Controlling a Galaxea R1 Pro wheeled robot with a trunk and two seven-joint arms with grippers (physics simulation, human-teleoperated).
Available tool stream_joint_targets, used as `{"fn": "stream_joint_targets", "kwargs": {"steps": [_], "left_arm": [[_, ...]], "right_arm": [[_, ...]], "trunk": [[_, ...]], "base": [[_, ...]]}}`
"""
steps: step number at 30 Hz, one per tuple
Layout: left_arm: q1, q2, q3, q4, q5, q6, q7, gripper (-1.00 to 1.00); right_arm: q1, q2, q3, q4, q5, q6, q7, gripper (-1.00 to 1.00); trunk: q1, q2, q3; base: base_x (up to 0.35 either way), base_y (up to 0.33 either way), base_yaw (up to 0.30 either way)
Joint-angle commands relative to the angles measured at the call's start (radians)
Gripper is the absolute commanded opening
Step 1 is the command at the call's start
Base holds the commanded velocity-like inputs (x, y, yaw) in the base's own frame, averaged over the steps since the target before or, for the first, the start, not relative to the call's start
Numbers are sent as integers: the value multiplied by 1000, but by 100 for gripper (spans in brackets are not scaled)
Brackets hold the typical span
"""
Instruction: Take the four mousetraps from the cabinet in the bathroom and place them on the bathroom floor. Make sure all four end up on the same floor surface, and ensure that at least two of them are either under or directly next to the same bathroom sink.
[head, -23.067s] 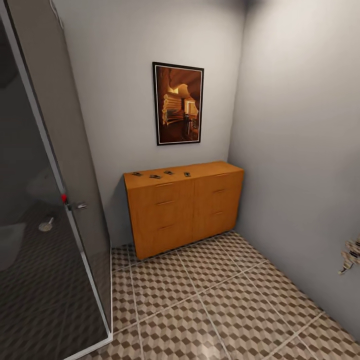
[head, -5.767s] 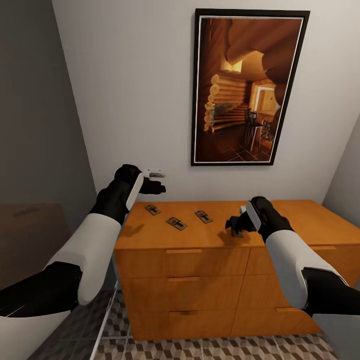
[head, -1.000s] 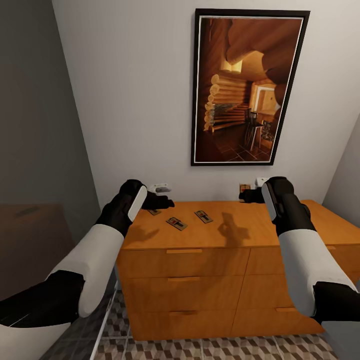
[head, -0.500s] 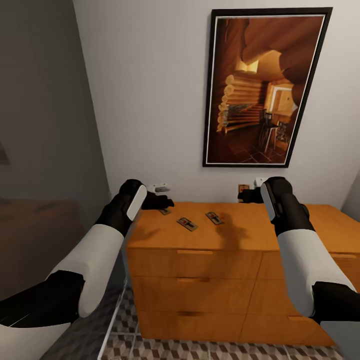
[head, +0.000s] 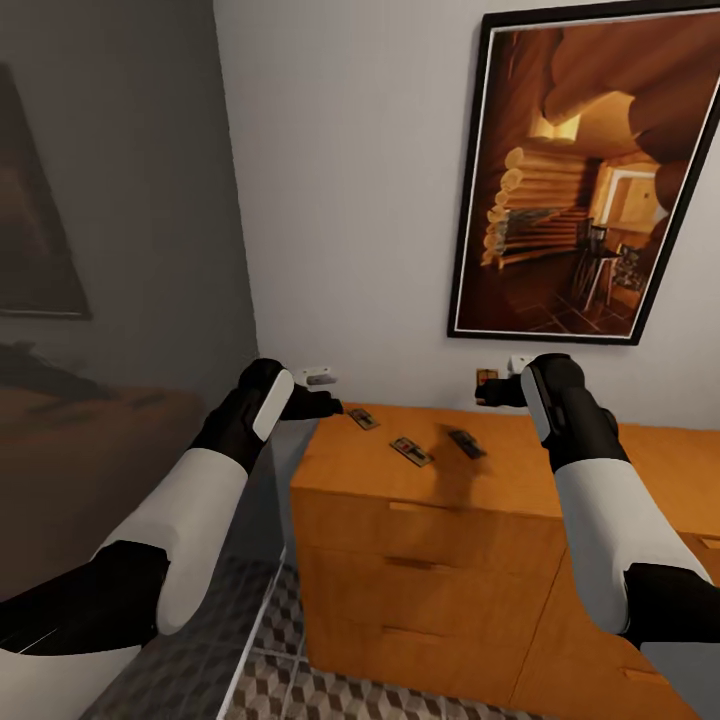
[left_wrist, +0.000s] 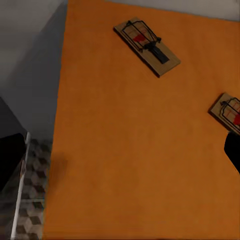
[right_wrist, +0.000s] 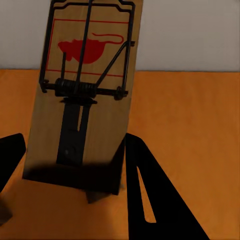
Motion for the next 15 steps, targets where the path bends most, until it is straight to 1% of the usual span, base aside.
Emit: {"fn": "stream_joint_targets", "kwargs": {"steps": [1,6,15], "left_arm": [[-1,0,-2,0,11,3,10,100],[-1,0,-2,0,11,3,10,100],[-1,0,-1,0,12,3,10,100]], "right_arm": [[-1,0,-1,-1,3,4,1,-100],[-1,0,-1,0,2,4,0,-100],[-1,0,-1,14,5,4,-1,-100]], "trunk": [[0,-1,-1],[0,-1,-1],[0,-1,-1]], "base": [[0,-195,173],[0,-247,73],[0,-278,12]]}}
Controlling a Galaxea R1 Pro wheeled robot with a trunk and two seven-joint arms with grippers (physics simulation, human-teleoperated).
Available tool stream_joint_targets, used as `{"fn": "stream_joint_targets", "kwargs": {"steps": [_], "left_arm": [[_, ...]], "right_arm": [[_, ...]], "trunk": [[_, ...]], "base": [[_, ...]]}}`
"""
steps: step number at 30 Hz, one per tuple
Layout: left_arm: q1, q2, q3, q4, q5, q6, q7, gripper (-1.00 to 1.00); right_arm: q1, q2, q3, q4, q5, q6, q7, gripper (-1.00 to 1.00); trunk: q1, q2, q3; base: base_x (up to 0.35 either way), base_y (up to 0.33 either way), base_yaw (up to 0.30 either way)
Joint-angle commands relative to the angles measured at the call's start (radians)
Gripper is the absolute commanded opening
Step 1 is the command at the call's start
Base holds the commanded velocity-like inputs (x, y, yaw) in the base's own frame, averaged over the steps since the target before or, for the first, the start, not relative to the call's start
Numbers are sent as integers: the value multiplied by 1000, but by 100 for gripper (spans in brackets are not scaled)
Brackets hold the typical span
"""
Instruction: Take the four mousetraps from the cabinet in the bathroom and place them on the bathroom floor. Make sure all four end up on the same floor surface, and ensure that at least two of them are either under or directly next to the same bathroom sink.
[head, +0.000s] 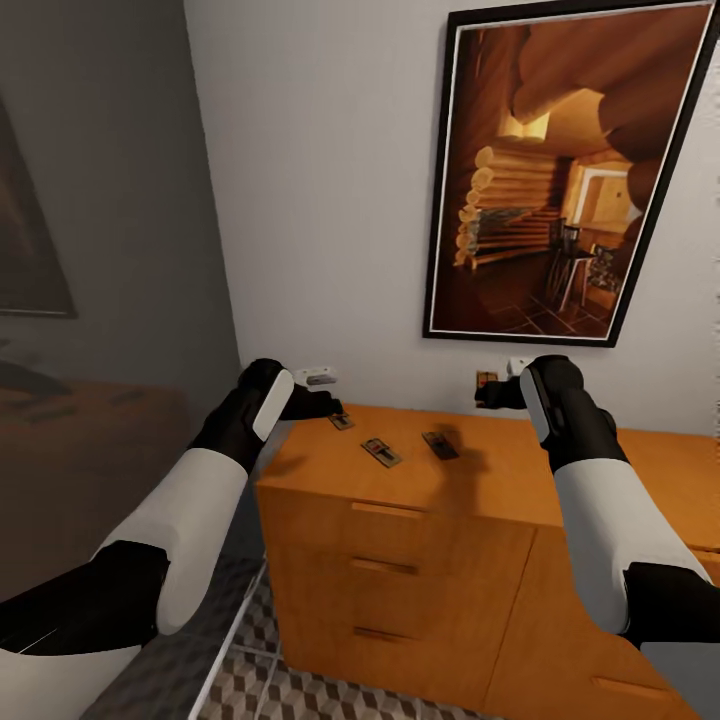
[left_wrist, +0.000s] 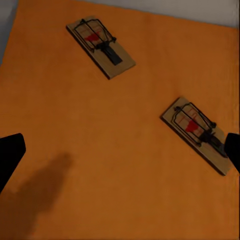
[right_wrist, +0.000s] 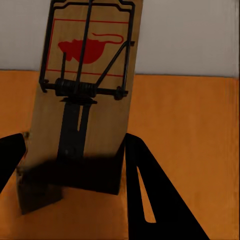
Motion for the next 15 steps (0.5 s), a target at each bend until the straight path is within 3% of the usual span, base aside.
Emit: {"fn": "stream_joint_targets", "kwargs": {"steps": [1,15], "left_arm": [[-1,0,-2,-1,11,3,10,100],[-1,0,-2,-1,11,3,10,100]], "right_arm": [[-1,0,0,1,3,4,3,-100],[-1,-4,-1,4,10,4,-1,-100]], "trunk": [[0,-1,-1],[0,-1,-1]], "base": [[0,-283,2],[0,-284,0]]}}
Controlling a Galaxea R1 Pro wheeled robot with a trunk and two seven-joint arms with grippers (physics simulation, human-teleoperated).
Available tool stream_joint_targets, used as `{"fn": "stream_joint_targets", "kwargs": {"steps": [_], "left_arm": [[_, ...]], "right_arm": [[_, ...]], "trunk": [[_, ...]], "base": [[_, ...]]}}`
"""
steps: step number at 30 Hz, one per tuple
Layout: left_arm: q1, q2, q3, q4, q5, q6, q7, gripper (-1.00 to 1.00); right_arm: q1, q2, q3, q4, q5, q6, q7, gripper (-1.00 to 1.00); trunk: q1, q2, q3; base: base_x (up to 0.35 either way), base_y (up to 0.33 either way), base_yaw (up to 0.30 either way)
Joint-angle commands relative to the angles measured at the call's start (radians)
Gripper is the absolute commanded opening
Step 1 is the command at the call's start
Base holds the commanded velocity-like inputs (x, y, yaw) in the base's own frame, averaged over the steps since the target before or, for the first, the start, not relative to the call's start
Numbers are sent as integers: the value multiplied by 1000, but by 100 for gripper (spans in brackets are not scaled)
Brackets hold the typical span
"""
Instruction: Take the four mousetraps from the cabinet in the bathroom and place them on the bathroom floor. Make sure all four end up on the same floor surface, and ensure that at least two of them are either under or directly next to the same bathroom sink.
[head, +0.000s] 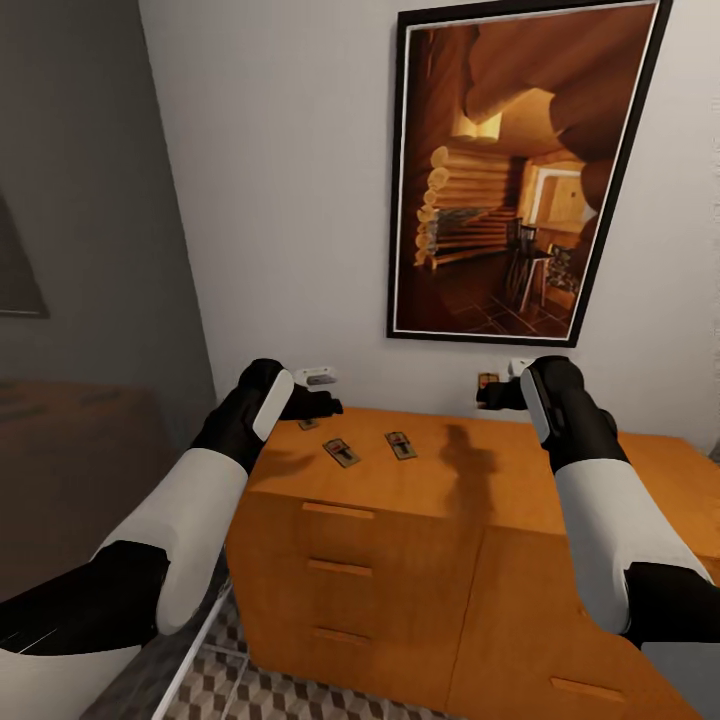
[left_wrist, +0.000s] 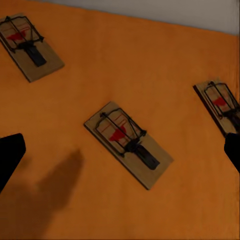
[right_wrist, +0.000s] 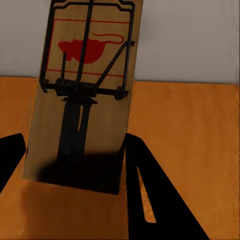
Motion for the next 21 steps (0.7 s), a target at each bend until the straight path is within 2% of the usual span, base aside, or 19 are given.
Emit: {"fn": "stream_joint_targets", "kwargs": {"steps": [1,6,14,19,21], "left_arm": [[-1,0,-2,-1,11,3,10,100],[-1,0,-1,2,10,3,10,100],[-1,0,-3,19,3,-1,18,100],[-2,0,-4,16,4,-6,80,100],[-2,0,-3,13,5,-7,147,100]], "right_arm": [[-1,0,0,-1,4,4,2,-100],[-1,0,0,0,2,4,2,-100],[-1,1,1,0,2,4,2,-100],[-1,2,1,0,2,4,2,-100],[-1,2,1,0,2,4,2,-100]], "trunk": [[0,-1,-1],[0,-1,-1],[0,-1,-1],[0,-1,-1],[0,-1,-1]], "base": [[0,-284,0],[0,-245,0],[0,-40,0],[0,-5,0],[0,-2,0]]}}
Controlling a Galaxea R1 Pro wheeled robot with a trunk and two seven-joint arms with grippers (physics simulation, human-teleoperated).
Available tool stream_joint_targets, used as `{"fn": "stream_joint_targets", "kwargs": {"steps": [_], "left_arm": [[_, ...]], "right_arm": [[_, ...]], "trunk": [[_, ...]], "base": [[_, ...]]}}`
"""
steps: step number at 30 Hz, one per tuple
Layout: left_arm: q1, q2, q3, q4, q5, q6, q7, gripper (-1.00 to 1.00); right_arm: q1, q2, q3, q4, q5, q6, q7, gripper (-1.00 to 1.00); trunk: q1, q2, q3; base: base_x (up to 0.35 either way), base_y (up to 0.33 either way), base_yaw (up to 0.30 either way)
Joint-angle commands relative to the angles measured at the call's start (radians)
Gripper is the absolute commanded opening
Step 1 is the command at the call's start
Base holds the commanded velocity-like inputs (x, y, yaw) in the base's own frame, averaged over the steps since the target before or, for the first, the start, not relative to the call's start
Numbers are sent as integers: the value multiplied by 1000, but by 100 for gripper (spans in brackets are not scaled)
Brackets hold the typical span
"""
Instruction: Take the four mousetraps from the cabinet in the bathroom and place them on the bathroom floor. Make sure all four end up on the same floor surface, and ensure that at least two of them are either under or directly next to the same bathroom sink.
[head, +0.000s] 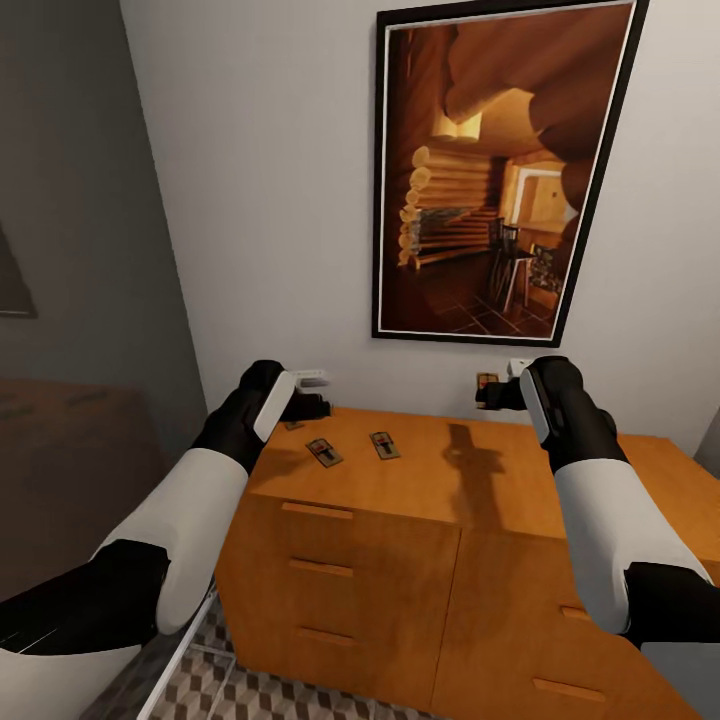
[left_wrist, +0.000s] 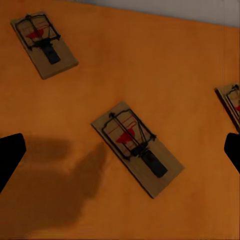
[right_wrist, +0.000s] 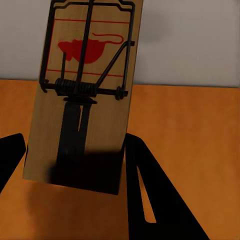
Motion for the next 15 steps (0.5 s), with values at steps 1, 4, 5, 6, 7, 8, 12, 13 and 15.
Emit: {"fn": "stream_joint_targets", "kwargs": {"steps": [1,4,5,6,7,8,12,13,15], "left_arm": [[-1,0,-1,-2,12,2,35,100],[-1,0,0,-4,17,1,123,100],[-1,0,0,-5,18,0,138,100],[-1,0,0,-6,18,-1,149,100],[-1,0,0,-6,22,-5,166,100],[-1,0,1,-7,24,-7,172,100],[-1,0,1,-7,40,-14,188,100],[-1,0,1,-8,45,-16,191,100],[-1,0,1,-8,49,-17,193,100]], "right_arm": [[-1,0,0,-1,4,4,1,-100],[-1,1,0,-1,4,4,1,-100],[-1,1,0,-1,4,4,1,-100],[-1,1,0,-1,4,4,1,-100],[-1,1,0,-1,4,4,1,-100],[-1,1,0,-1,4,4,1,-100],[-1,2,0,-1,3,4,1,-100],[-1,2,0,-1,3,4,1,-100],[-1,2,0,-1,3,4,1,-100]], "trunk": [[0,-1,-1],[0,-1,-1],[0,-1,-1],[0,-1,-1],[0,-1,-1],[0,-1,-1],[0,-1,-1],[0,-1,-1],[0,-1,-1]], "base": [[0,-1,0],[0,0,0],[0,0,0],[0,0,0],[0,0,0],[0,0,0],[0,0,0],[0,0,0],[0,-15,0]]}}
